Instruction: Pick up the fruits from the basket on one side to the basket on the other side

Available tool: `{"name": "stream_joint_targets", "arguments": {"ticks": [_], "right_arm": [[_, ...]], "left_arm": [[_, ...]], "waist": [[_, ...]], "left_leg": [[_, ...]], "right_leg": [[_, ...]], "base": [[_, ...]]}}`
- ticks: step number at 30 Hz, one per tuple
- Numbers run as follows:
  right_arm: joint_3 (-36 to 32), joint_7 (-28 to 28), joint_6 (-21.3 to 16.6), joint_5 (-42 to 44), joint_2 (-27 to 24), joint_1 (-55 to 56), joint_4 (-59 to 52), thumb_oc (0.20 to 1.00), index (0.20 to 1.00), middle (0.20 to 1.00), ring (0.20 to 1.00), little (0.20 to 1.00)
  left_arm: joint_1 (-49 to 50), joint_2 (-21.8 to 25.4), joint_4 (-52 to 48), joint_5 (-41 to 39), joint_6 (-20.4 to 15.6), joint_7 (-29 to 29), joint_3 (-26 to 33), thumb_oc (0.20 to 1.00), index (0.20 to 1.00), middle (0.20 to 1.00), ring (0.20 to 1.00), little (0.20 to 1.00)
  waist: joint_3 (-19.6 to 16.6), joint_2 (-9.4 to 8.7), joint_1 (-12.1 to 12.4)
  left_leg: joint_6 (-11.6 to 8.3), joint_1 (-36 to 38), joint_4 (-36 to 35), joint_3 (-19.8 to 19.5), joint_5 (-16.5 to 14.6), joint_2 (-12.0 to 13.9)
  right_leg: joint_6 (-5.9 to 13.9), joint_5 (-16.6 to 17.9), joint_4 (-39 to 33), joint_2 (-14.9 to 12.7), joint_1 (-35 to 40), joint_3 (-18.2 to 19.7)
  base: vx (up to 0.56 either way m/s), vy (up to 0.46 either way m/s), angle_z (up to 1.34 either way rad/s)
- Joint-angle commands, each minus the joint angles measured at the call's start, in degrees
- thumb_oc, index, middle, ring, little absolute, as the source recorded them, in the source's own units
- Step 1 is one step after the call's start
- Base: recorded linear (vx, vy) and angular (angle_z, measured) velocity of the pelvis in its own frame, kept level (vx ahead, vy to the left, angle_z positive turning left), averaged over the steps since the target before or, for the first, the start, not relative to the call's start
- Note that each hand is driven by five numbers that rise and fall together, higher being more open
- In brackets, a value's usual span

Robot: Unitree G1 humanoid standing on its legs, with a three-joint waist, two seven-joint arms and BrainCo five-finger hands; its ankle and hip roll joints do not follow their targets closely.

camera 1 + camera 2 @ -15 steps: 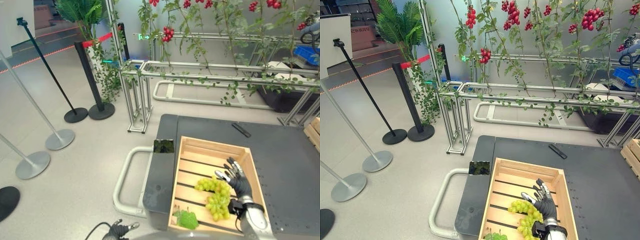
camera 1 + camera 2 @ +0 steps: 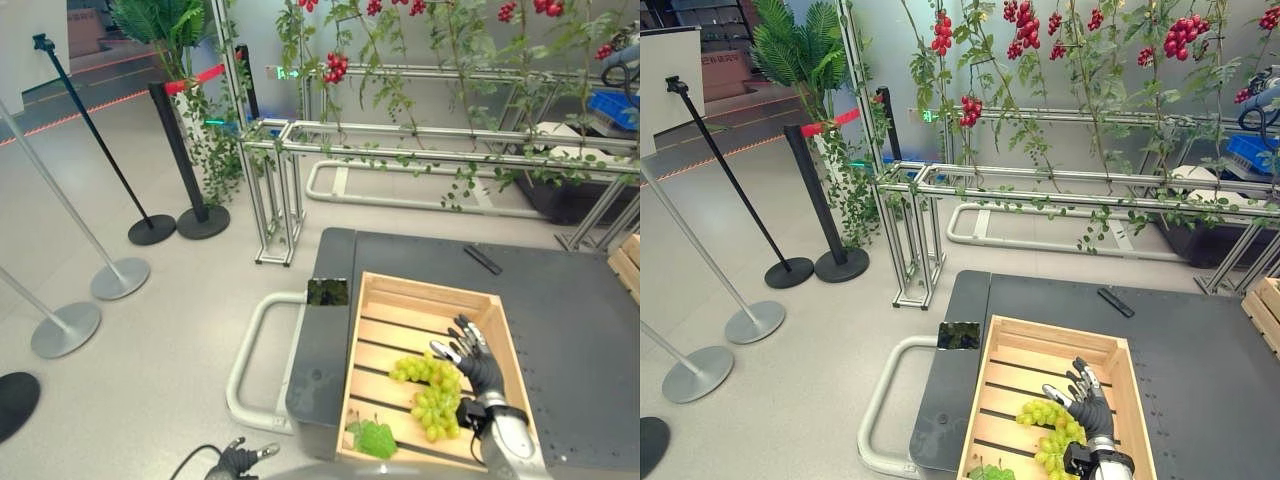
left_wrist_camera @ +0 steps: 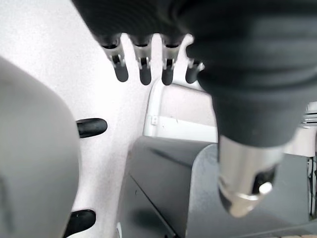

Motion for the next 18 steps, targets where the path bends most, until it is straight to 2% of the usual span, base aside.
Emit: {"name": "stream_joint_targets", "arguments": {"ticks": [1, 7, 8, 11, 13, 14, 15, 17, 18], "right_arm": [[-0.41, -0.09, -2.59, 2.05, 0.24, -3.22, -4.87, 1.0, 1.0, 1.0, 1.0, 1.0], [-0.58, -0.51, -3.22, 0.85, -0.91, -4.02, -6.77, 1.0, 1.0, 1.0, 1.0, 1.0], [-0.99, -0.6, -3.75, -0.32, -1.6, -4.66, -8.35, 1.0, 1.0, 1.0, 1.0, 1.0], [-0.71, -1.41, -4.34, -0.94, -1.77, -5.96, -8.4, 1.0, 1.0, 1.0, 1.0, 1.0], [-0.13, -1.21, -4.21, -1.87, -2.58, -6.02, -8.99, 1.0, 1.0, 1.0, 1.0, 1.0], [-0.15, -1.2, -4.19, -1.86, -2.58, -5.97, -9.02, 1.0, 1.0, 1.0, 1.0, 1.0], [-0.59, -1.07, -3.5, -3.84, -3.61, -5.37, -9.59, 1.0, 1.0, 1.0, 1.0, 1.0], [-1.47, -0.66, -2.81, -5.01, -4.14, -4.65, -10.48, 1.0, 1.0, 1.0, 1.0, 1.0], [-1.47, -0.66, -2.81, -5.01, -4.13, -4.64, -10.49, 1.0, 1.0, 1.0, 1.0, 1.0]], "left_arm": [[-2.16, -0.62, 0.46, -1.66, -1.43, 1.39, 1.89, 1.0, 1.0, 1.0, 1.0, 1.0], [-3.61, -0.33, -3.46, -3.67, -3.31, 2.34, 1.24, 1.0, 1.0, 1.0, 1.0, 1.0], [-4.31, -0.04, -5.83, -4.54, -4.44, 2.72, 1.07, 1.0, 1.0, 1.0, 1.0, 1.0], [-4.83, 0.56, -9.37, -5.96, -5.68, 3.52, 0.41, 1.0, 1.0, 1.0, 1.0, 1.0], [-4.52, 1.59, -15.24, -8.2, -6.95, 4.0, -0.16, 1.0, 1.0, 1.0, 1.0, 1.0], [-4.43, 1.59, -15.35, -8.21, -6.9, 4.02, -0.2, 1.0, 1.0, 1.0, 1.0, 1.0], [-4.08, 2.22, -21.0, -9.37, -7.3, 3.34, -0.59, 1.0, 1.0, 1.0, 1.0, 1.0], [-3.39, 3.04, -26.56, -10.26, -7.54, 2.84, -1.0, 1.0, 1.0, 1.0, 1.0, 1.0], [-3.38, 3.05, -26.57, -10.26, -7.54, 2.85, -1.01, 1.0, 1.0, 1.0, 1.0, 1.0]], "waist": [[2.47, -1.99, 1.22], [4.24, -2.53, 1.19], [5.39, -2.77, 1.18], [5.91, -2.84, 1.5], [7.02, -1.91, 2.76], [7.1, -1.94, 2.79], [7.64, -1.08, 3.14], [7.52, -0.65, 3.75], [7.52, -0.67, 3.76]], "left_leg": [[1.72, -1.54, 9.02, -0.32, -13.24, -1.61], [2.1, -5.3, 9.27, 0.87, -12.32, -2.78], [2.33, -6.99, 9.51, 1.55, -11.93, -3.08], [2.59, -9.09, 10.05, 2.88, -11.33, -2.43], [2.63, -10.66, 10.55, 4.25, -10.14, -0.46], [2.62, -10.54, 10.58, 4.26, -10.19, -0.47], [2.54, -10.51, 9.97, 4.32, -9.03, 0.56], [2.5, -10.49, 9.56, 4.97, -8.52, 1.41], [2.5, -10.48, 9.55, 4.99, -8.53, 1.4]], "right_leg": [[3.15, -1.01, 6.34, -5.32, -6.59, -2.36], [3.91, 1.84, 5.51, -6.22, -10.26, -1.06], [4.63, 3.84, 4.43, -6.67, -11.99, -0.6], [5.05, 4.59, 4.32, -6.59, -14.24, -0.96], [4.68, 3.34, 9.09, -6.51, -14.58, -4.36], [4.68, 3.19, 9.29, -6.54, -14.55, -4.33], [3.91, 0.82, 13.74, -5.02, -13.35, -4.92], [3.43, -1.39, 16.9, -4.22, -12.66, -5.82], [3.43, -1.41, 16.94, -4.23, -12.67, -5.8]], "base": [[-0.07, 0.058, 0.01], [-0.11, 0.051, -0.05], [-0.12, 0.028, -0.14], [-0.19, 0.033, -0.26], [-0.16, 0.009, -0.84], [-0.1, 0.026, -0.79], [-0.09, 0.016, -0.24], [-0.1, -0.001, 0.1], [-0.08, -0.05, -0.12]]}}
